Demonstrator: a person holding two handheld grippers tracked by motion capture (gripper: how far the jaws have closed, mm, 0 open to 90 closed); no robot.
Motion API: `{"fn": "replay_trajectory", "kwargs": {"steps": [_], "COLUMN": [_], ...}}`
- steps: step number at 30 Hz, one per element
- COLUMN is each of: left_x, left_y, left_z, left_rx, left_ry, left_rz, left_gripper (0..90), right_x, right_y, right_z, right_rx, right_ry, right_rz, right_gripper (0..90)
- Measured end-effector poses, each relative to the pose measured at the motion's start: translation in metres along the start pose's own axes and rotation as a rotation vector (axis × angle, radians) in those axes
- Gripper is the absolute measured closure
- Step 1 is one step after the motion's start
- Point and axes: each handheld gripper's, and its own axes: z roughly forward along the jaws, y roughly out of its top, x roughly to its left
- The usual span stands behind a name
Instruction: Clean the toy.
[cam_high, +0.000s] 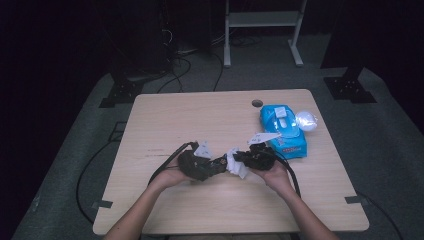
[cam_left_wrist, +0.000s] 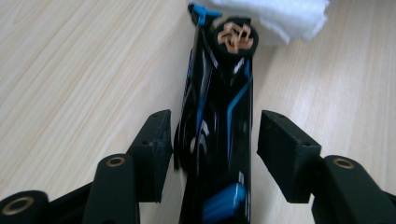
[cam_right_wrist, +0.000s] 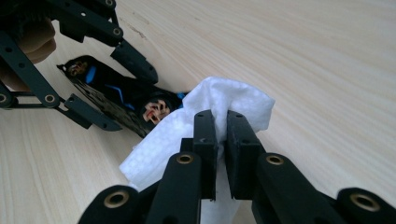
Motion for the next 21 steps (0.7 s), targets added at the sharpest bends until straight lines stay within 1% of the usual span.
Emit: {"fn": "replay_trajectory", "kwargs": {"steps": [2, 4, 5, 6, 8, 9, 10, 11, 13, 14, 15, 17, 18, 19, 21], "left_x": [-0.001, -0.002, -0.002, -0.003, -0.004, -0.004, -0.005, -0.006, -0.008, -0.008, -0.008, -0.009, -0.009, -0.009, -0.008], "left_y": [0.006, 0.013, 0.016, 0.018, 0.023, 0.025, 0.026, 0.026, 0.027, 0.028, 0.028, 0.027, 0.026, 0.025, 0.022], "left_z": [0.004, 0.009, 0.011, 0.013, 0.019, 0.022, 0.023, 0.026, 0.026, 0.025, 0.024, 0.021, 0.020, 0.019, 0.014], "left_rx": [0.015, 0.037, 0.060, 0.072, 0.128, 0.162, 0.177, 0.191, 0.198, 0.194, 0.168, 0.133, 0.114, 0.089, 0.018], "left_ry": [-0.006, 0.000, 0.004, 0.012, 0.035, 0.049, 0.056, 0.050, 0.048, 0.042, 0.043, 0.060, 0.065, 0.069, 0.069], "left_rz": [0.014, 0.024, 0.037, 0.044, 0.054, 0.067, 0.072, 0.080, 0.085, 0.080, 0.079, 0.089, 0.082, 0.076, 0.067], "left_gripper": [43.6, 43.3, 43.3, 43.3, 44.0, 44.0, 46.3, 51.4, 53.2, 54.6, 55.5, 56.8, 56.9, 56.9, 56.9], "right_x": [-0.003, -0.005, -0.007, -0.008, -0.009, -0.009, -0.008, -0.008, -0.007, -0.007, -0.007, -0.008, -0.009, -0.010, -0.011], "right_y": [-0.005, -0.007, -0.008, -0.008, -0.009, -0.009, -0.008, -0.008, -0.008, -0.008, -0.008, -0.008, -0.007, -0.007, -0.006], "right_z": [0.000, 0.000, 0.000, 0.000, 0.000, 0.000, 0.000, 0.000, 0.001, 0.001, 0.000, -0.001, -0.003, -0.004, -0.008], "right_rx": [0.007, 0.015, 0.015, 0.013, 0.012, 0.010, 0.010, 0.010, 0.010, 0.010, 0.008, -0.002, -0.010, -0.014, -0.029], "right_ry": [0.003, 0.004, 0.008, 0.011, 0.017, 0.020, 0.022, 0.023, 0.028, 0.030, 0.031, 0.036, 0.039, 0.040, 0.044], "right_rz": [0.013, 0.021, 0.020, 0.024, 0.028, 0.028, 0.028, 0.028, 0.027, 0.029, 0.028, 0.036, 0.045, 0.049, 0.052], "right_gripper": [83.1, 83.1, 83.1, 83.0, 83.0, 83.0, 83.0, 83.0, 83.0, 83.0, 83.0, 83.0, 83.0, 83.0, 83.0]}}
